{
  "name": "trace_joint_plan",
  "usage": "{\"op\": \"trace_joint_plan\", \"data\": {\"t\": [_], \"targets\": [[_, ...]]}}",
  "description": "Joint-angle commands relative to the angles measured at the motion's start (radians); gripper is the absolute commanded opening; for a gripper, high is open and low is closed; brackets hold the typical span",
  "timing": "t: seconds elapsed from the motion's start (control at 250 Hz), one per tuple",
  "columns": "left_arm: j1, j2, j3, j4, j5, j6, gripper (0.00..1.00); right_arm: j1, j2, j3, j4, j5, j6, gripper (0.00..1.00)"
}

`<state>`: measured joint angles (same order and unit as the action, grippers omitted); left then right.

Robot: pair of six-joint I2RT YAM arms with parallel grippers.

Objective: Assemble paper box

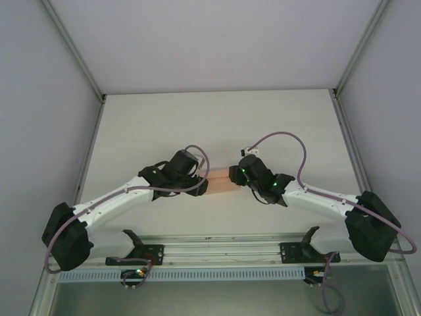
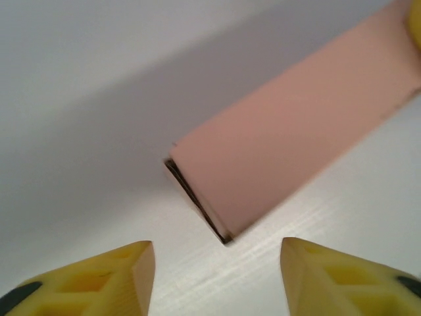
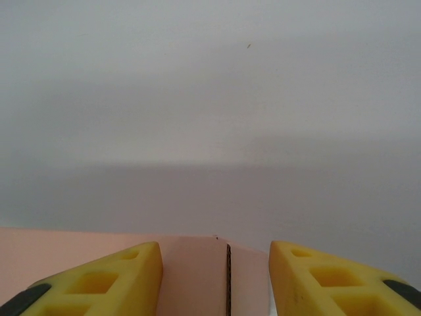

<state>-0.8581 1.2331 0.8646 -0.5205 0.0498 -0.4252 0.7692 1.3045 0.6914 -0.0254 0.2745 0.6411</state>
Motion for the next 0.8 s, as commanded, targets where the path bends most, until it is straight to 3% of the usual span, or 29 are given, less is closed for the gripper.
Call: {"op": "trace_joint_plan", "data": {"t": [0.0,0.092,0.188,0.383,0.503,0.651,0.795], "targets": [[-0.006,-0.035,0.055,-0.063,0.083,0.016,0.6,0.004,0.028,-0.03,-0.065,-0.049,0.026,0.46],[0.009,-0.028,0.069,-0.063,0.049,-0.011,0.67,0.003,0.033,-0.033,-0.07,-0.044,0.026,0.45],[0.069,-0.001,0.073,-0.048,0.047,-0.045,0.67,0.003,0.034,-0.042,-0.065,-0.043,0.028,0.45],[0.177,0.047,-0.007,0.124,0.217,-0.066,0.63,0.001,0.041,-0.05,-0.06,-0.046,0.028,0.44],[0.191,0.068,-0.077,0.178,0.244,-0.052,0.6,-0.003,0.051,-0.052,-0.047,-0.052,0.023,0.43],[0.208,0.079,-0.2,0.265,0.283,-0.084,0.41,-0.014,0.073,-0.066,-0.005,-0.095,0.022,0.41],[0.217,0.07,-0.322,0.379,0.281,-0.099,0.34,-0.035,0.072,-0.136,0.106,-0.156,0.006,0.36]]}}
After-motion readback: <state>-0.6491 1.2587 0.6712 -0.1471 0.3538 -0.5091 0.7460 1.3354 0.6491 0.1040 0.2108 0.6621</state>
